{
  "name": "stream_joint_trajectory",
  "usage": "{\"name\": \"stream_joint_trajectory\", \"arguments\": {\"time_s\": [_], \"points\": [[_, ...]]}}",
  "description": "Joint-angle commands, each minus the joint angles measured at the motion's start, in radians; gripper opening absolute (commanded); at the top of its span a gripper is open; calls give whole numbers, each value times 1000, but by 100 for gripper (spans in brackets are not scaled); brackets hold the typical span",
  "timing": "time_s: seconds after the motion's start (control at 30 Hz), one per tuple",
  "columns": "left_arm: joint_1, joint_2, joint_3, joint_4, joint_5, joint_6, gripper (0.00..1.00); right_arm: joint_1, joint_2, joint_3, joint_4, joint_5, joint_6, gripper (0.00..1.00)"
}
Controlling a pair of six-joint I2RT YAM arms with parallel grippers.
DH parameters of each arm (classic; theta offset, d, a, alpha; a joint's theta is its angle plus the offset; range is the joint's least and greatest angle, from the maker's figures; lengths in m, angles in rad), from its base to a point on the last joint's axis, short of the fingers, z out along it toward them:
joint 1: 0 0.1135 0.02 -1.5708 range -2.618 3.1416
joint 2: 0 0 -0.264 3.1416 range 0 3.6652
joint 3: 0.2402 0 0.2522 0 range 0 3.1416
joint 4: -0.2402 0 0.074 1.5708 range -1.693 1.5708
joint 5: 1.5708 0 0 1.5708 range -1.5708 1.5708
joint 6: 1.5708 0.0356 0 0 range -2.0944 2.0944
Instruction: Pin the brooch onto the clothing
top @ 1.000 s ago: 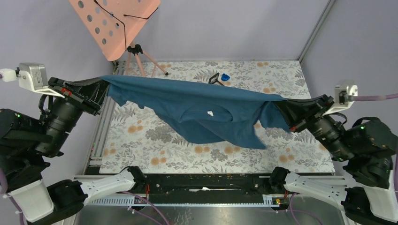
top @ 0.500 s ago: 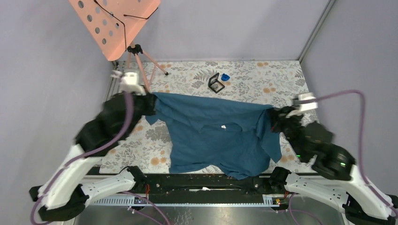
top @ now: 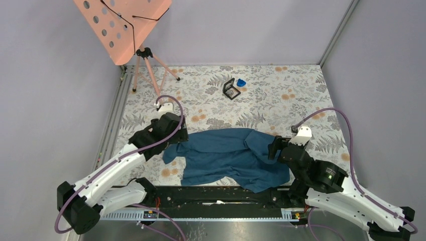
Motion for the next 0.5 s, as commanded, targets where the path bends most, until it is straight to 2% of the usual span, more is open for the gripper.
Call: {"name": "stream_joint_trajectory", "arguments": {"time_s": [0.0, 0.23, 0.37, 0.4, 0.47], "points": [[-4, -89, -51, 157, 81, -56, 82, 0, -21, -39, -18, -86, 84, 83], [-44, -88, -168, 340, 264, -32, 89, -1, 93, -243, 189, -318, 175, 84], [-200, 21, -138, 450, 232, 42, 92, -1, 177, -290, 227, -299, 249, 85], [-237, 59, -118, 470, 214, 73, 93, 0, 190, -292, 224, -272, 260, 90], [-294, 154, -72, 503, 176, 133, 94, 0, 210, -287, 217, -216, 281, 92]]}}
